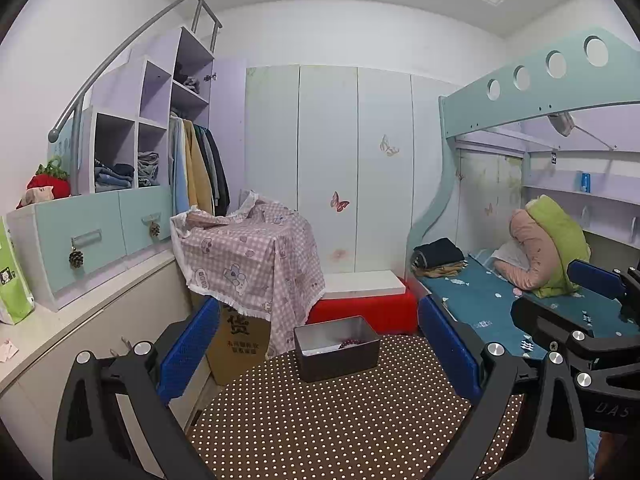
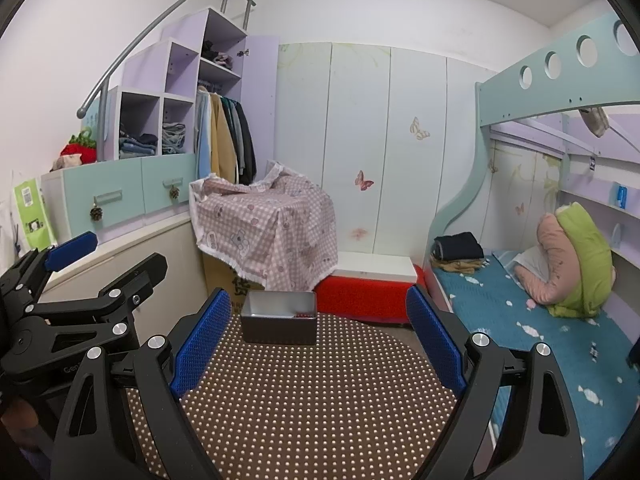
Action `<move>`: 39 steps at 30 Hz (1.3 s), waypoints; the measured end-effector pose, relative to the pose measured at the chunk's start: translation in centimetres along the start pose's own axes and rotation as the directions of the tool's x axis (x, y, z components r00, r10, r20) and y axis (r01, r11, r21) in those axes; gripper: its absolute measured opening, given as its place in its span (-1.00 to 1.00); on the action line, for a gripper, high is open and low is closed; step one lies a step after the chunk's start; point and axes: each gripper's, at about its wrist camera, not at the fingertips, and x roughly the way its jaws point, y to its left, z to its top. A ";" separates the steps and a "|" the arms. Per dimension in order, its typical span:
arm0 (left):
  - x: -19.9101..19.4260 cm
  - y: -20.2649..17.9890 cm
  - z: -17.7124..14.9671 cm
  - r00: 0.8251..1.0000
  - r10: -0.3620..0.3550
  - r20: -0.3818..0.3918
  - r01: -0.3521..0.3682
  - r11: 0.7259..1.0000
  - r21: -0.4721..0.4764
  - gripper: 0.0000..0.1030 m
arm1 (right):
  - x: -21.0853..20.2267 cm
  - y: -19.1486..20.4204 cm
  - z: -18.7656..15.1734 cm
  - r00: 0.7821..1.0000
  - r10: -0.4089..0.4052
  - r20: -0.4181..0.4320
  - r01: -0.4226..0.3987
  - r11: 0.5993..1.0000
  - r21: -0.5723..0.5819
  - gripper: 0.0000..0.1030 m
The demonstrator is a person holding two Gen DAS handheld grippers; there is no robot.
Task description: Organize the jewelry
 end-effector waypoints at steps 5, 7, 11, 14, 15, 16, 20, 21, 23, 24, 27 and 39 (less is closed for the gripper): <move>0.0 0.0 0.0 1.000 0.000 0.000 0.000 1.000 0.002 0.86 | 0.0 0.0 0.0 1.000 0.000 0.000 0.000 1.000 0.000 0.68; 0.0 0.0 0.0 1.000 0.000 0.002 0.000 1.000 0.002 0.86 | 0.0 0.0 0.0 1.000 0.001 -0.001 -0.001 1.000 0.001 0.68; 0.0 0.1 0.0 1.000 0.000 0.001 0.000 1.000 0.003 0.86 | 0.0 -0.1 0.0 1.000 0.001 -0.001 -0.001 1.000 0.001 0.68; 0.1 0.0 -0.1 1.000 0.000 0.000 0.000 1.000 0.002 0.86 | 0.0 -0.1 0.0 1.000 0.000 -0.001 0.000 1.000 0.002 0.68; 0.0 0.0 -0.1 1.000 0.000 0.000 0.000 1.000 0.002 0.86 | 0.0 -0.1 0.0 1.000 0.001 -0.001 -0.001 1.000 0.002 0.68; 0.0 0.1 0.0 1.000 0.000 0.000 0.000 1.000 0.003 0.86 | 0.0 -0.1 0.0 1.000 0.001 0.000 -0.001 1.000 0.001 0.68; 0.1 0.0 -0.1 1.000 0.000 0.000 0.000 1.000 0.003 0.86 | 0.0 -0.1 0.0 1.000 0.001 -0.001 -0.001 1.000 0.002 0.68; 0.1 0.0 -0.1 1.000 0.000 0.001 0.000 1.000 0.003 0.86 | 0.0 -0.1 0.0 1.000 0.001 -0.001 -0.001 1.000 0.002 0.68; 0.1 0.0 -0.1 1.000 0.000 0.000 0.000 1.000 0.004 0.86 | 0.0 -0.1 0.0 1.000 0.000 -0.002 0.000 1.000 0.003 0.68; 0.1 0.0 -0.1 1.000 0.000 0.001 0.000 1.000 0.004 0.86 | 0.0 -0.1 0.0 1.000 0.000 -0.001 0.000 1.000 0.003 0.68; 0.1 0.0 -0.1 1.000 0.000 0.002 0.000 1.000 0.003 0.86 | 0.0 -0.1 0.0 1.000 0.000 -0.001 0.000 1.000 0.003 0.68; 0.2 0.1 -0.2 1.000 0.000 0.002 0.000 1.000 0.006 0.86 | 0.0 -0.1 0.0 1.000 0.000 -0.002 0.000 1.000 0.004 0.68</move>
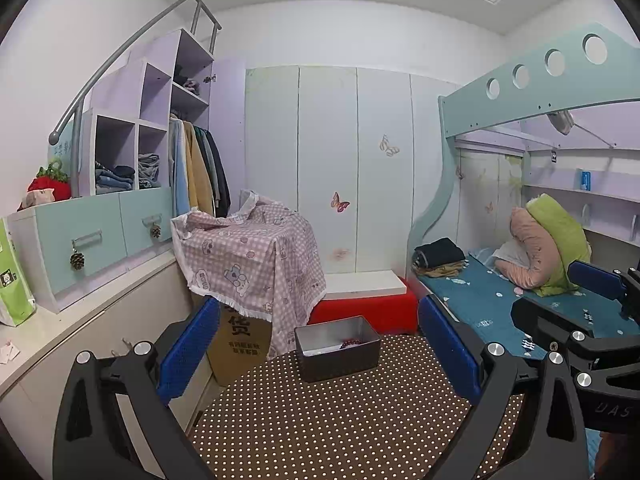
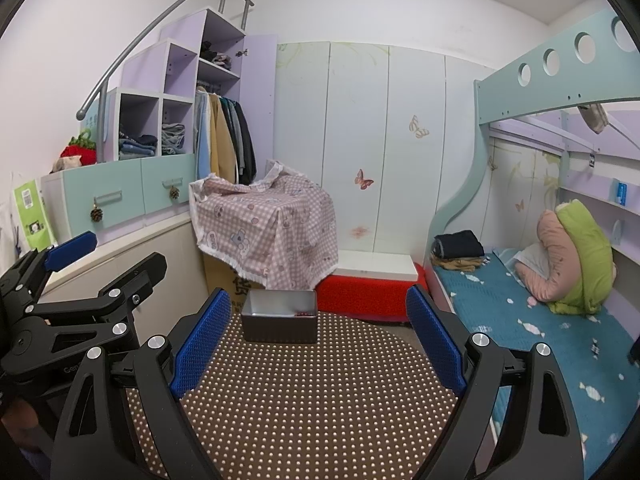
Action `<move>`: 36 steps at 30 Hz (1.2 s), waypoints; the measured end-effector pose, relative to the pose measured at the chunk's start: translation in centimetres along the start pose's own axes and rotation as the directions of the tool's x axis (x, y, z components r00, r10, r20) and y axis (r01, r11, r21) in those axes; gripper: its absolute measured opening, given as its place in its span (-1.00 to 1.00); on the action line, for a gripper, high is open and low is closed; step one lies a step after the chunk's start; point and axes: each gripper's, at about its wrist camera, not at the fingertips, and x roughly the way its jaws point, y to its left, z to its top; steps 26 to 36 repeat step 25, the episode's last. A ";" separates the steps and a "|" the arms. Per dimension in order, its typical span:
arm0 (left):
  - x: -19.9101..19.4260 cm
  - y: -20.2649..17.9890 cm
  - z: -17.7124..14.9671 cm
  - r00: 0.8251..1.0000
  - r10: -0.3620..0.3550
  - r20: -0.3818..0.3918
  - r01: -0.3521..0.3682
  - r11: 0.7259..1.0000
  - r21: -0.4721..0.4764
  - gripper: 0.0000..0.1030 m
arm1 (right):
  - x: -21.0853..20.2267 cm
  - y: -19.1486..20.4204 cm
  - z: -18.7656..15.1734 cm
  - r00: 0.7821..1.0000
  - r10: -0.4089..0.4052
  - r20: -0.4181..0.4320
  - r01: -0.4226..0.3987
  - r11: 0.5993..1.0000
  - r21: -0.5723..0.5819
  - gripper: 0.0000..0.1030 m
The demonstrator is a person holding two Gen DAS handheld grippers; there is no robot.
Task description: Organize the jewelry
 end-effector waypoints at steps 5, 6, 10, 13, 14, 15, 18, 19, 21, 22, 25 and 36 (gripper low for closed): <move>0.1 0.1 0.0 1.000 0.002 0.001 -0.002 1.000 0.001 0.86 | 0.0 0.1 -0.1 1.000 -0.002 -0.001 0.002 1.000 0.001 0.68; 0.1 0.1 0.0 1.000 0.001 0.001 -0.001 1.000 0.001 0.86 | 0.0 0.1 -0.1 1.000 -0.001 -0.001 0.001 1.000 0.001 0.68; 0.2 0.3 0.0 1.000 0.000 0.000 0.000 1.000 0.001 0.86 | 0.0 0.1 -0.1 1.000 0.000 -0.002 0.000 1.000 0.001 0.68; 0.2 0.3 0.0 1.000 0.002 0.000 -0.002 1.000 0.002 0.86 | 0.1 0.1 -0.2 1.000 -0.001 -0.004 0.001 1.000 0.003 0.68; 0.3 0.4 0.0 1.000 0.002 0.000 -0.002 1.000 0.002 0.86 | 0.1 0.2 -0.3 1.000 -0.002 -0.004 0.002 1.000 0.003 0.68; 0.3 0.4 0.0 1.000 0.002 -0.001 -0.002 1.000 0.002 0.86 | 0.1 0.2 -0.2 1.000 -0.002 -0.005 0.002 1.000 0.003 0.68; 0.3 0.4 -0.1 1.000 0.001 -0.002 -0.001 1.000 0.002 0.86 | 0.1 0.1 -0.2 1.000 -0.001 -0.005 0.001 1.000 0.004 0.68; 0.4 0.5 -0.1 1.000 0.002 -0.004 -0.002 1.000 0.002 0.86 | 0.2 0.1 -0.3 1.000 0.000 -0.008 0.000 1.000 0.004 0.68; 0.5 0.6 -0.3 1.000 0.001 -0.008 -0.001 1.000 0.002 0.86 | 0.5 0.1 -0.5 1.000 0.000 -0.011 0.000 1.000 0.007 0.68; 0.7 0.7 -0.4 1.000 0.001 -0.012 -0.001 1.000 0.002 0.86 | 0.5 0.1 -0.5 1.000 0.000 -0.014 0.000 1.000 0.008 0.68; 1.0 0.7 -0.6 1.000 0.006 -0.019 -0.006 1.000 0.005 0.86 | 0.9 0.2 -0.8 1.000 -0.001 -0.020 0.001 1.000 0.010 0.68; 1.0 0.7 -0.6 1.000 0.006 -0.019 -0.006 1.000 0.005 0.86 | 0.9 0.2 -0.8 1.000 -0.001 -0.020 0.001 1.000 0.010 0.68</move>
